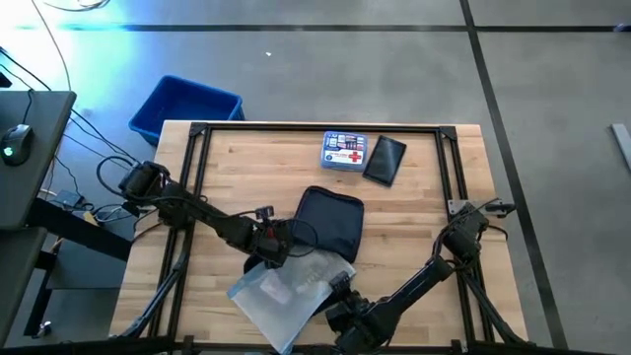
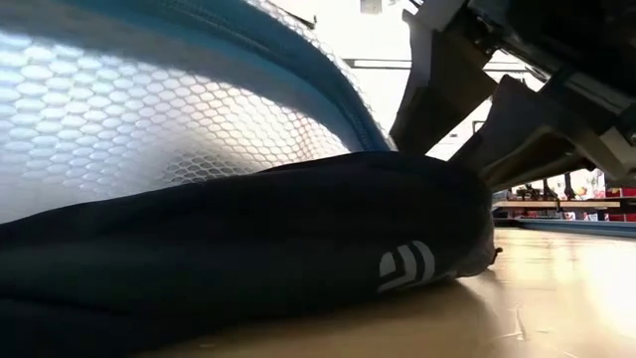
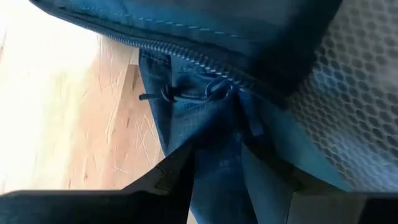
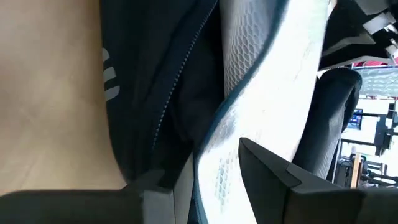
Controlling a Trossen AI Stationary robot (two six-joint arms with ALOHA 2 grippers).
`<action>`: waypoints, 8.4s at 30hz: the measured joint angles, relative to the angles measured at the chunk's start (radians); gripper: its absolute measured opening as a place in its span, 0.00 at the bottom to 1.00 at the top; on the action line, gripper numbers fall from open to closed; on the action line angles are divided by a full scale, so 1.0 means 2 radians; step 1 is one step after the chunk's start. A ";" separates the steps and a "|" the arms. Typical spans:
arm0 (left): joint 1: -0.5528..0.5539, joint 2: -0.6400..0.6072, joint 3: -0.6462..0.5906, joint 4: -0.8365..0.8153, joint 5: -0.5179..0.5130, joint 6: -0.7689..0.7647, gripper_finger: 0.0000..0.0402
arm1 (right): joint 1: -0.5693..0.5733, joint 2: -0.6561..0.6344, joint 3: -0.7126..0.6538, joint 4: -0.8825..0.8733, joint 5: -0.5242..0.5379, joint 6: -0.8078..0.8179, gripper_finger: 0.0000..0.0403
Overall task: Unpack backpack
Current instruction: Put the blue zipper bag in the black backpack
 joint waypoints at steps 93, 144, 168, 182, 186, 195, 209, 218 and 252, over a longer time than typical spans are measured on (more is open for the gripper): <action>-0.114 0.011 0.106 -0.035 -0.206 0.006 0.00 | -0.037 -0.078 0.000 0.064 -0.187 -0.226 0.54; -0.169 -0.038 0.096 0.085 -0.081 0.170 0.00 | -0.127 0.024 0.000 0.375 0.052 -0.379 0.00; -0.144 -0.083 -0.034 -0.149 -0.238 -0.128 0.27 | -0.061 0.024 0.000 0.291 0.043 -0.290 0.00; -0.082 -0.083 -0.115 0.189 -0.089 0.091 0.15 | -0.080 0.024 0.000 0.483 0.098 -0.442 0.00; -0.084 -0.083 -0.115 0.233 -0.065 0.119 0.14 | -0.092 0.024 0.000 0.472 0.057 -0.448 0.00; -0.109 -0.083 -0.115 0.295 -0.033 0.172 0.14 | -0.136 0.043 -0.001 0.354 -0.008 -0.361 0.00; -0.136 -0.152 -0.065 0.174 -0.102 0.125 0.14 | -0.147 0.044 0.002 0.226 -0.025 -0.261 0.00; -0.144 -0.161 -0.061 0.092 -0.151 0.037 0.17 | -0.092 0.040 0.002 0.172 -0.052 -0.209 0.00; 0.128 -0.145 -0.182 0.298 0.158 0.207 0.26 | -0.032 0.031 -0.001 0.182 0.023 -0.211 0.00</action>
